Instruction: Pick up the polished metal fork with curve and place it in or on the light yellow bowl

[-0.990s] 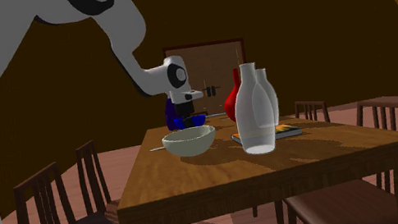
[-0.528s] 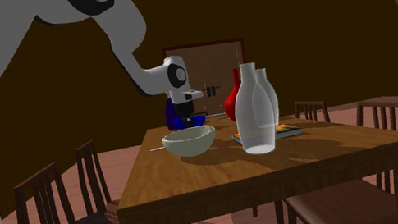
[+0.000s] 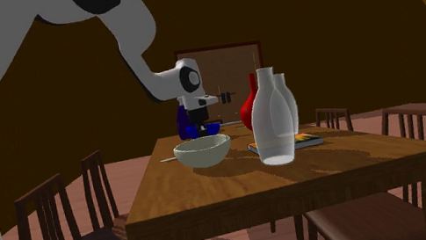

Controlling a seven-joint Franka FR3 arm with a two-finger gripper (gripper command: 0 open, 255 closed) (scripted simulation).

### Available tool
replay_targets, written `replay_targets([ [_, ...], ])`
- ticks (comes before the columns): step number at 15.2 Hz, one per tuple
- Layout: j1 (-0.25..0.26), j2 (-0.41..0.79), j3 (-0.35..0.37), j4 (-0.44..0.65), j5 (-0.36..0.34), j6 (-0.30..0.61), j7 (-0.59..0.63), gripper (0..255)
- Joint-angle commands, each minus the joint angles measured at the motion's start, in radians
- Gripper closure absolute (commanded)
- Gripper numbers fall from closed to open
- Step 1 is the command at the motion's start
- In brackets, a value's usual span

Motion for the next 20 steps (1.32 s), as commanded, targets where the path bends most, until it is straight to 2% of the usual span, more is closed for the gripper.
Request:
replay_targets([
  [1,0.006,0.015,0.002,0.009,-0.001,0.007,0.004,255],
  [20,-0.008,-0.108,0.028,0.086,0.045,-0.19,-0.031,255],
])
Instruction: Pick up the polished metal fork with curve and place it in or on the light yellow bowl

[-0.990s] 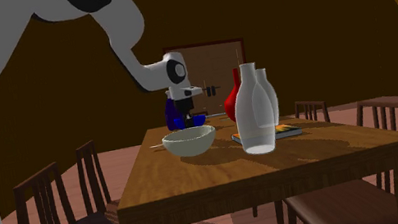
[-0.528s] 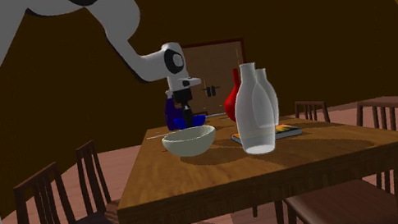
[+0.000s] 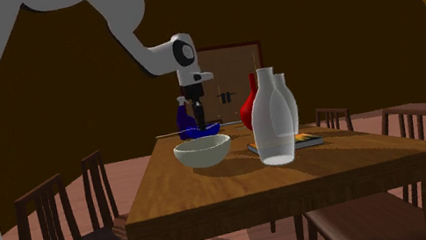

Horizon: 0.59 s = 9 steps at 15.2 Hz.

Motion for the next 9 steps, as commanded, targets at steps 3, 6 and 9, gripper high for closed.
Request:
replay_targets([
  [3,-0.001,-0.019,0.004,0.026,0.008,-0.045,-0.006,255],
  [6,-0.002,-0.032,0.006,0.049,0.013,-0.08,-0.011,255],
  [9,-0.002,-0.042,0.008,0.074,0.018,-0.115,-0.015,255],
])
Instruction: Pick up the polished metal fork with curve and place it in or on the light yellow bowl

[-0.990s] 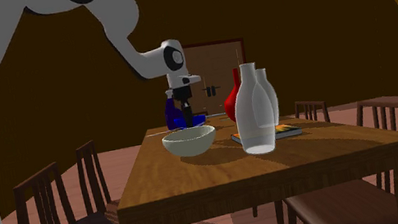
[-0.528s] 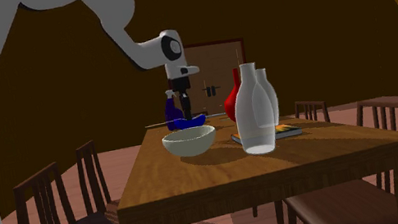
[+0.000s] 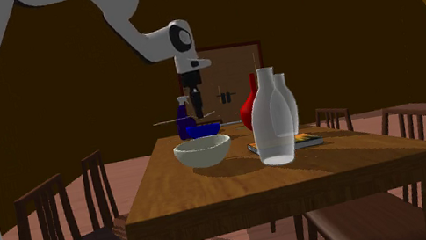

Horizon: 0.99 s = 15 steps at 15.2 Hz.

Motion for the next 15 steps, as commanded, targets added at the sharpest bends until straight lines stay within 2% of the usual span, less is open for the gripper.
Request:
replay_targets([
  [1,0.0,-0.003,0.001,0.018,0.002,-0.022,-0.003,255],
  [8,-0.1,-0.248,-0.016,-0.319,0.073,0.084,-0.121,255],
  [15,-0.168,-0.456,-0.067,-0.57,0.136,0.139,-0.266,255],
])
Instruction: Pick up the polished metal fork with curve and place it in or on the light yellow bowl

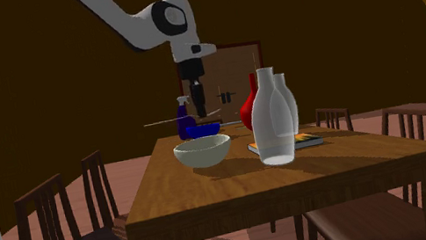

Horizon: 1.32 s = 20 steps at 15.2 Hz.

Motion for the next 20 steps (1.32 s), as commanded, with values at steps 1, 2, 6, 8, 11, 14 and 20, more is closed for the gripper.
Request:
replay_targets([
  [1,-0.008,-0.028,-0.008,-0.045,0.007,0.019,-0.02,255],
  [2,-0.007,-0.022,-0.008,-0.053,0.006,0.032,-0.019,255],
  [6,-0.007,0.002,-0.008,-0.083,-0.001,0.085,-0.013,255],
  [8,-0.007,0.015,-0.007,-0.096,-0.005,0.112,-0.01,255],
  [11,-0.007,0.037,-0.007,-0.115,-0.012,0.151,-0.004,255],
  [14,-0.007,0.059,-0.007,-0.131,-0.019,0.189,0.002,255],
  [20,-0.007,0.059,-0.007,-0.131,-0.019,0.189,0.002,255],
])
